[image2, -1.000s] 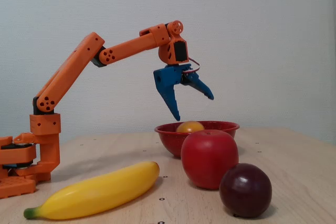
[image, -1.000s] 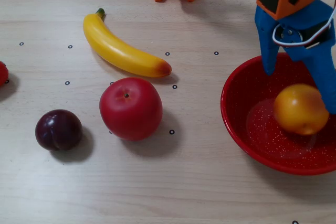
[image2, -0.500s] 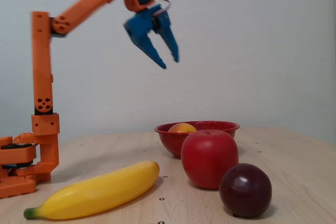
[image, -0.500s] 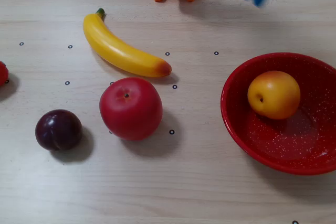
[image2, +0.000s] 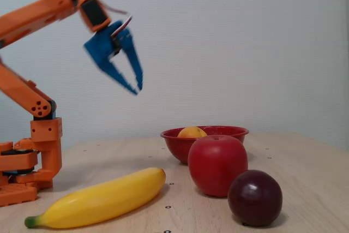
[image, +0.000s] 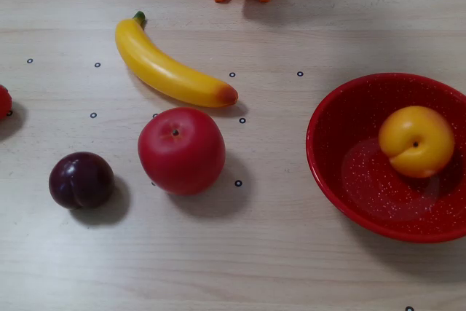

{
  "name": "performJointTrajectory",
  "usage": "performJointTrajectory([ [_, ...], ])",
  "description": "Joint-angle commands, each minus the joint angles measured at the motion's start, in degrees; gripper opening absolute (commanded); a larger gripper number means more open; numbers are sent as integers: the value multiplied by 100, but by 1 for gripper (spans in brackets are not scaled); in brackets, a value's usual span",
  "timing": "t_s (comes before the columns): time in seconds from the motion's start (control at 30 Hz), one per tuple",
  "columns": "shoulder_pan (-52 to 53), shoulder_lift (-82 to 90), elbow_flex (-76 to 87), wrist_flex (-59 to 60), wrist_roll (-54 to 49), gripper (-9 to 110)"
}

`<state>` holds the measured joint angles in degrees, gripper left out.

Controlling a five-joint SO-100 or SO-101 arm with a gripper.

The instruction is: Put the peach in the red bowl.

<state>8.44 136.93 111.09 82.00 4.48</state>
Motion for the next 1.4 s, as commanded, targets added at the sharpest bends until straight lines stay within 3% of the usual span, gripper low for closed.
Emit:
performJointTrajectory([
  [0.0, -220, 835, 729, -554, -123, 0],
  [0.3, -721, 3340, 4254, -1775, 149, 0],
  [0.63, -844, 4685, 6108, -2145, -176, 0],
  [1.37, -835, 4685, 6135, -2197, -431, 0],
])
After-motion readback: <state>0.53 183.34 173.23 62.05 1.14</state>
